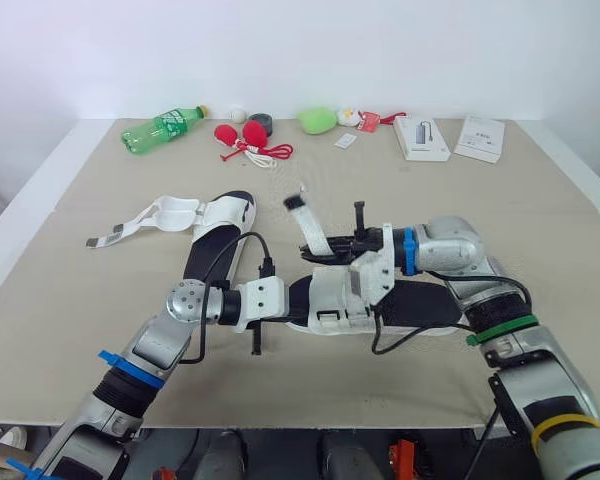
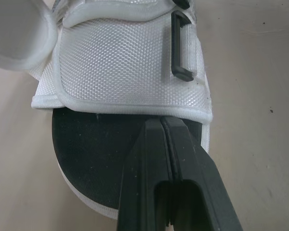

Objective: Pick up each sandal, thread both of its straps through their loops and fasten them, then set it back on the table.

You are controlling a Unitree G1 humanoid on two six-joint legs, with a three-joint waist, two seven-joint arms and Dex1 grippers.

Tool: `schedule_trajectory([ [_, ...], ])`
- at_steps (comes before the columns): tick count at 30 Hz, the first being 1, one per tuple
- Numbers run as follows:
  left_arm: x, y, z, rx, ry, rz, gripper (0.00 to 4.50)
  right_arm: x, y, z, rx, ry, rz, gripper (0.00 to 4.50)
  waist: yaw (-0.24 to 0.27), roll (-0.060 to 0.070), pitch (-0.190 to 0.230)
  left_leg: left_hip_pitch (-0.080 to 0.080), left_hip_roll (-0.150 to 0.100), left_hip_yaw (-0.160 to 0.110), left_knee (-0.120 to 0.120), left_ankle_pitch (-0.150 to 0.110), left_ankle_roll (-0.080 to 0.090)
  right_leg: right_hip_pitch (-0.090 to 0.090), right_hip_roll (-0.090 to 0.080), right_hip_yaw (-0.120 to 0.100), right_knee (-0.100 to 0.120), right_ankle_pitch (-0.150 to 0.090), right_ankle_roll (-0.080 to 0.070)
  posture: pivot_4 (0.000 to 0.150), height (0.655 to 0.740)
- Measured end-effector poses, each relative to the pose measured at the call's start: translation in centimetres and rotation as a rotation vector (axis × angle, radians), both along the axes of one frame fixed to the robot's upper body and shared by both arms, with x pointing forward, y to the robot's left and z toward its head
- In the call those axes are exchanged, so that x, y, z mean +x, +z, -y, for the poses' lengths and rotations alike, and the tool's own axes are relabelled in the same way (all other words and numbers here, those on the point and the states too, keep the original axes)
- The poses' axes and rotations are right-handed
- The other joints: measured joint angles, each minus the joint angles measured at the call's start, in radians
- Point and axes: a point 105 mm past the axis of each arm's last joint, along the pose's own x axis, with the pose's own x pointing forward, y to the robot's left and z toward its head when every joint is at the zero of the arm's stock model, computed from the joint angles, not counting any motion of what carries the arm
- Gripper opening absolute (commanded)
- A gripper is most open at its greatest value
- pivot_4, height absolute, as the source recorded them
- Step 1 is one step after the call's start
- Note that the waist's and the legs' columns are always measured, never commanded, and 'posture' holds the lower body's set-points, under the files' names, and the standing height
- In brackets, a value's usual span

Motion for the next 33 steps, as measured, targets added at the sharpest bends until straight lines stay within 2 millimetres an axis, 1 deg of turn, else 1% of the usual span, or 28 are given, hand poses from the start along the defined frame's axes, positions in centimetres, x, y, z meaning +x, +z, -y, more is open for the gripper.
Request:
schedule_trajectory([
  [3,0.0,0.0,0.1,0.000,-0.003,0.000,0.00,-0.8,-0.3,0.4,-0.074,0.089,0.137,0.10,0.001,0.000,0.000,0.000,0.000,0.000,0.000,0.000,0.000,0.000,0.000,0.000,0.000,0.000,-0.001,0.150,0.7400],
  [5,0.0,0.0,0.1,0.000,-0.004,0.000,0.00,-1.0,-0.6,0.4,-0.090,0.122,0.177,0.10,0.002,0.000,0.000,0.000,0.000,0.000,0.000,0.000,0.000,0.000,0.000,0.000,0.000,0.000,-0.001,0.150,0.7400],
  [10,0.0,0.0,0.2,0.000,-0.004,-0.003,0.00,-0.4,-0.5,0.9,-0.100,0.105,0.214,0.10,0.002,0.000,0.000,0.001,-0.001,0.000,0.000,0.000,0.000,0.001,-0.001,0.000,0.000,0.000,-0.002,0.150,0.7400],
  [15,0.1,-0.1,0.2,0.002,-0.005,-0.004,0.00,-0.1,-0.4,0.9,-0.089,0.087,0.190,0.10,0.002,0.000,0.000,0.001,-0.001,0.000,0.000,0.000,0.000,0.002,-0.002,0.000,0.000,0.000,-0.002,0.150,0.7400],
  [16,0.1,-0.1,0.2,0.002,-0.005,-0.004,0.00,0.0,-0.3,0.9,-0.086,0.080,0.176,0.41,0.002,0.000,0.000,0.001,-0.001,0.000,0.000,0.000,0.000,0.002,-0.002,0.000,0.000,0.000,-0.002,0.150,0.7400],
  [19,0.1,-0.1,0.2,0.003,-0.006,-0.006,0.00,0.1,-0.2,1.3,-0.091,0.044,0.086,1.58,0.002,0.000,0.000,0.002,-0.002,0.000,0.000,0.000,0.000,0.003,-0.002,0.000,0.000,0.000,-0.002,0.150,0.7400],
  [20,0.1,-0.1,0.2,0.003,-0.006,-0.006,0.00,0.0,-0.2,1.7,-0.109,0.033,0.058,2.03,0.002,0.000,0.000,0.003,-0.002,0.000,0.001,0.000,0.000,0.004,-0.002,0.000,0.000,0.000,-0.002,0.150,0.7400],
  [21,0.1,-0.1,0.2,0.003,-0.006,-0.006,0.00,0.0,-0.1,2.0,-0.116,0.021,0.041,2.61,0.002,0.000,0.000,0.003,-0.002,0.000,0.001,0.000,0.000,0.004,-0.002,0.000,0.000,0.000,-0.002,0.150,0.7400],
  [23,0.1,-0.1,0.2,0.003,-0.007,-0.007,0.00,-0.3,0.1,2.9,-0.111,-0.018,-0.029,3.52,0.003,0.000,0.000,0.003,-0.002,-0.001,0.001,0.000,0.000,0.005,-0.002,0.000,0.000,0.000,-0.001,0.150,0.7400],
  [24,0.1,-0.1,0.2,0.004,-0.007,-0.007,0.00,-0.4,0.3,3.4,-0.106,-0.040,-0.071,4.11,0.002,0.000,0.000,0.004,-0.002,-0.001,0.001,0.000,0.000,0.005,-0.002,0.000,0.000,0.000,-0.001,0.150,0.7400],
  [25,0.1,-0.2,0.2,0.004,-0.006,-0.007,0.00,-0.5,0.4,3.7,-0.102,-0.054,-0.105,4.43,0.001,0.000,0.000,0.004,-0.002,-0.001,0.001,0.000,0.000,0.006,-0.002,0.000,0.000,0.000,-0.002,0.150,0.7400],
  [27,0.1,-0.2,0.2,0.005,-0.006,-0.007,0.00,-0.7,0.6,4.1,-0.105,-0.072,-0.148,4.43,0.002,0.000,0.000,0.006,-0.002,-0.001,0.001,0.000,0.000,0.007,-0.002,0.000,0.000,0.000,-0.001,0.150,0.7400],
  [29,0.1,-0.2,0.3,0.005,-0.006,-0.007,0.00,-0.9,0.8,4.7,-0.062,-0.119,-0.241,4.43,0.003,0.000,0.000,0.006,-0.002,-0.002,0.001,0.000,0.000,0.008,-0.002,-0.001,0.000,-0.001,-0.001,0.150,0.7400],
  [32,0.1,-0.2,0.3,0.006,-0.008,-0.007,0.00,-1.0,1.1,5.9,0.062,-0.245,-0.487,4.43,0.003,0.001,0.000,0.005,-0.002,-0.002,0.001,0.000,0.001,0.008,-0.002,-0.001,0.000,-0.001,-0.002,0.150,0.7400],
  [33,0.1,-0.2,0.3,0.006,-0.009,-0.007,0.00,-1.2,1.4,6.4,0.111,-0.302,-0.607,4.43,0.005,0.001,0.000,0.005,-0.002,-0.003,0.001,-0.001,0.001,0.008,-0.003,-0.001,0.000,-0.001,-0.002,0.150,0.7400],
])
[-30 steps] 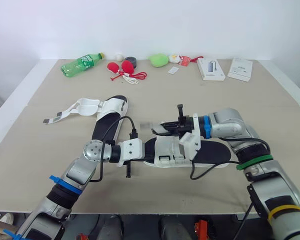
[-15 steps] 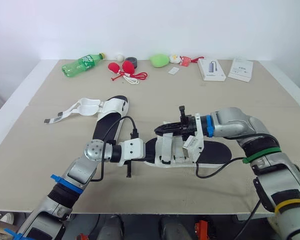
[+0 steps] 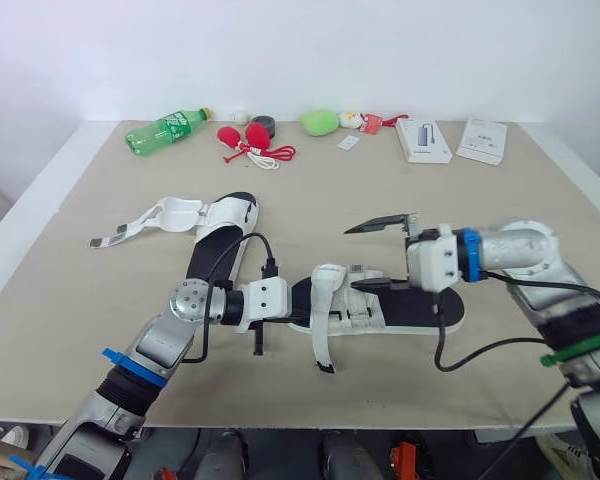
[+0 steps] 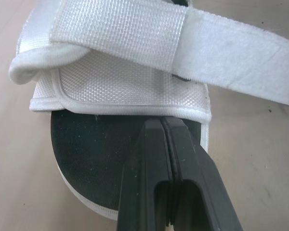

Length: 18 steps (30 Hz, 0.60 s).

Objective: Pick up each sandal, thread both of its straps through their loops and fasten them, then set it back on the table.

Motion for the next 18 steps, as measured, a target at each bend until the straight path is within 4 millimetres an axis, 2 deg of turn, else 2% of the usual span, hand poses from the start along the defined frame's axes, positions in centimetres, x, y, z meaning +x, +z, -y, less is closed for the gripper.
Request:
schedule_trajectory([
  [3,0.0,0.0,-0.1,0.002,-0.001,0.001,0.00,-1.6,1.2,0.7,0.136,-0.133,-0.334,4.43,0.000,0.002,-0.001,0.000,0.000,-0.001,0.000,-0.001,0.001,0.000,0.000,-0.001,0.000,-0.001,-0.001,0.150,0.7400],
  [5,0.0,0.0,-0.1,0.005,-0.001,0.001,0.00,-3.3,1.8,0.1,0.196,-0.160,-0.530,4.43,0.001,0.003,-0.001,0.000,0.000,-0.003,0.000,-0.001,0.001,0.000,0.000,-0.002,0.000,-0.002,-0.001,0.150,0.7400],
  [7,-0.1,-0.1,-0.1,0.004,-0.002,0.000,0.00,-5.7,1.3,-0.9,0.205,-0.143,-0.718,4.43,0.001,0.003,-0.002,0.000,0.001,-0.003,0.000,-0.001,0.001,0.001,0.001,-0.003,0.000,-0.003,-0.001,0.150,0.7400],
  [9,-0.1,0.0,0.0,0.003,-0.004,0.002,0.00,-8.1,-0.2,-1.4,0.179,-0.149,-0.928,4.43,0.001,0.003,-0.002,-0.001,0.000,-0.003,0.000,-0.001,0.001,0.001,0.000,-0.004,0.000,-0.006,0.005,0.150,0.7400],
  [11,-0.1,0.0,0.0,0.004,-0.005,0.001,0.00,-9.1,-1.0,-1.5,0.160,-0.161,-0.999,4.43,0.001,0.003,-0.002,-0.001,0.000,-0.003,0.000,-0.001,0.001,0.000,0.000,-0.004,0.000,-0.007,0.007,0.150,0.7400],
  [14,-0.2,0.0,0.0,0.004,-0.005,0.003,0.00,-10.4,-3.5,-1.6,0.091,-0.226,-1.064,4.43,0.001,0.002,-0.003,-0.001,0.001,-0.003,0.000,-0.001,0.001,0.000,0.001,-0.004,0.000,-0.008,0.008,0.150,0.7400],
  [18,-0.1,0.0,-0.1,0.005,-0.005,0.003,0.00,-10.1,-6.5,-1.4,0.046,-0.334,-1.066,4.43,0.001,0.002,-0.003,-0.001,0.000,-0.003,0.001,-0.001,0.001,0.000,0.001,-0.004,0.000,-0.008,0.009,0.150,0.7400],
])
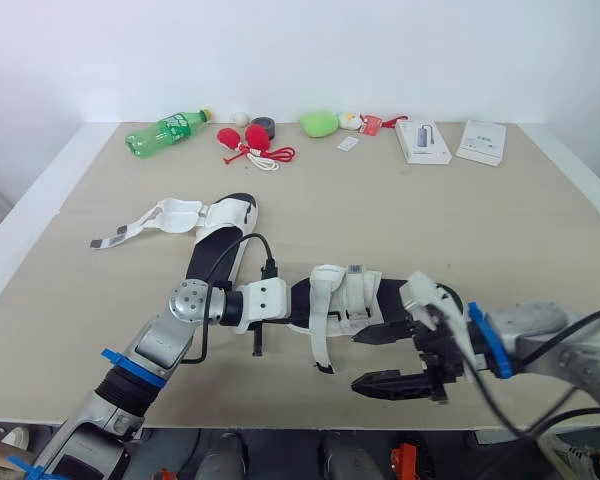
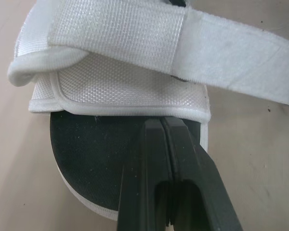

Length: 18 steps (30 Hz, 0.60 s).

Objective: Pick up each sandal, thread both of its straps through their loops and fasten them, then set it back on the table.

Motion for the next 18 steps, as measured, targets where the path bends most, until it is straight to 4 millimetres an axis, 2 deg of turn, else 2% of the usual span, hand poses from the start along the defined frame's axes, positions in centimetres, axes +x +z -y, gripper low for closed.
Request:
schedule_trajectory([
  [3,0.0,0.0,0.0,0.001,0.000,0.001,0.00,0.3,-1.2,-0.4,-0.018,-0.023,-0.011,4.43,0.000,0.000,-0.001,0.000,0.000,0.000,0.000,0.000,0.000,0.000,0.001,0.000,0.000,0.000,0.000,0.150,0.7400],
  [10,-0.1,0.0,0.0,0.000,-0.003,0.001,0.00,1.4,-1.7,-1.6,-0.004,-0.073,-0.037,4.43,-0.001,-0.001,-0.001,-0.001,0.001,0.000,0.000,0.000,0.000,0.000,0.001,0.000,0.000,0.000,0.000,0.150,0.7400],
  [13,-0.2,-0.1,0.0,0.000,-0.002,-0.002,0.00,1.7,-1.8,-2.6,0.016,-0.088,-0.061,3.64,-0.001,-0.001,-0.001,-0.001,0.001,-0.001,0.000,-0.001,0.000,0.000,0.001,0.000,0.000,0.000,0.000,0.150,0.7400],
  [14,-0.2,-0.1,0.0,-0.001,-0.002,-0.002,0.00,1.7,-2.0,-2.8,0.016,-0.092,-0.070,3.06,-0.001,-0.001,-0.001,-0.001,0.001,-0.001,0.000,-0.001,0.000,0.000,0.001,0.000,0.000,-0.001,0.000,0.150,0.7400],
  [16,-0.3,-0.1,0.0,-0.001,-0.003,-0.002,0.00,1.6,-2.2,-2.9,0.008,-0.097,-0.087,2.37,-0.001,-0.001,-0.001,-0.001,0.001,-0.001,0.000,-0.001,0.000,0.000,0.001,0.000,0.000,-0.001,0.000,0.150,0.7400],
  [18,-0.3,-0.1,0.0,-0.001,-0.003,-0.002,0.00,1.6,-2.5,-3.0,0.000,-0.102,-0.094,1.42,-0.001,-0.001,-0.001,-0.001,0.001,-0.001,0.000,-0.001,0.000,0.000,0.001,0.000,-0.001,-0.001,0.000,0.150,0.7400],
])
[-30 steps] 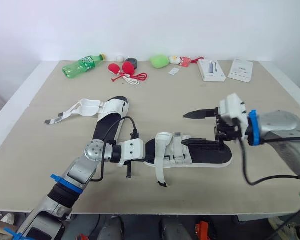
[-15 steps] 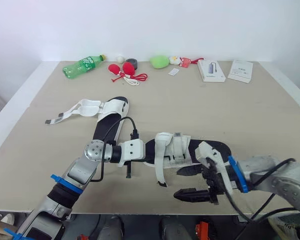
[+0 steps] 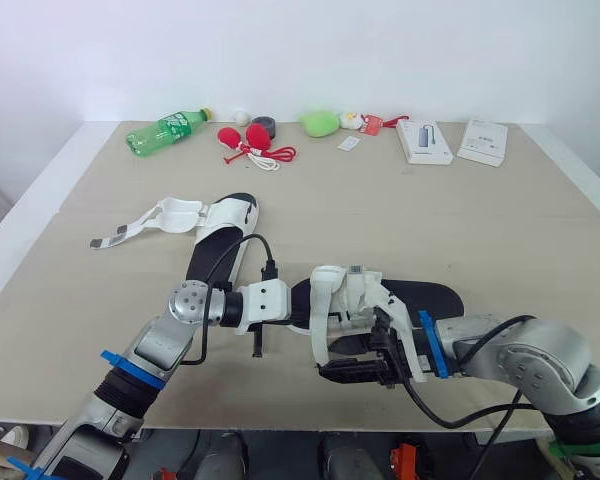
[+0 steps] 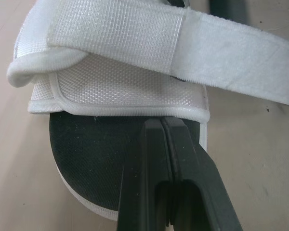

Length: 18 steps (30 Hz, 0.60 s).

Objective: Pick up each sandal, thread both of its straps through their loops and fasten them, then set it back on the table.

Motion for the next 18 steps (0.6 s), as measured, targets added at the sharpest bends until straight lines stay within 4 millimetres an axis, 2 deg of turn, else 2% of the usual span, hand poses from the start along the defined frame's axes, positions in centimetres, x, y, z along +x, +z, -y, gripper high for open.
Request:
schedule_trajectory([
  [2,0.0,0.0,0.0,0.000,0.001,0.000,0.00,-0.1,-0.3,-0.4,-0.002,0.002,-0.018,0.39,0.000,0.000,0.000,0.000,0.000,0.000,0.000,0.000,0.000,0.000,0.000,0.000,0.000,0.000,0.000,0.150,0.7400],
  [3,0.0,0.0,0.0,0.000,0.001,0.000,0.00,-0.2,-0.5,-0.5,-0.007,0.007,-0.026,0.02,0.000,0.000,0.000,0.000,0.000,0.000,0.000,0.000,0.000,0.000,0.000,0.000,0.000,0.000,0.000,0.150,0.7400],
  [11,0.0,0.0,0.0,-0.001,0.003,-0.002,0.00,0.4,-0.9,-1.0,-0.021,-0.018,-0.035,0.02,0.000,-0.001,0.000,0.000,0.000,-0.001,0.000,0.000,0.000,0.000,0.000,0.000,0.000,0.000,0.000,0.150,0.7400],
  [14,0.0,0.0,0.0,-0.001,0.003,-0.002,0.00,0.5,-0.5,-0.8,-0.010,-0.024,-0.045,0.02,0.000,0.000,0.000,0.000,0.000,-0.001,0.000,0.000,0.000,0.000,0.000,0.000,0.000,0.000,0.000,0.150,0.7400],
  [16,0.0,0.0,-0.1,0.000,0.007,-0.002,0.00,1.5,1.2,-0.6,0.029,-0.032,-0.048,0.02,-0.001,0.000,0.000,0.000,0.000,-0.001,0.000,0.000,0.000,0.000,0.000,0.000,0.000,0.000,0.000,0.150,0.7400],
  [18,0.1,0.0,-0.2,0.003,0.010,-0.002,0.00,2.9,4.0,-0.7,0.076,-0.034,-0.006,0.02,-0.002,0.000,0.000,0.000,0.000,-0.001,0.000,0.000,0.000,0.000,0.000,0.000,0.000,0.001,0.000,0.150,0.7400],
])
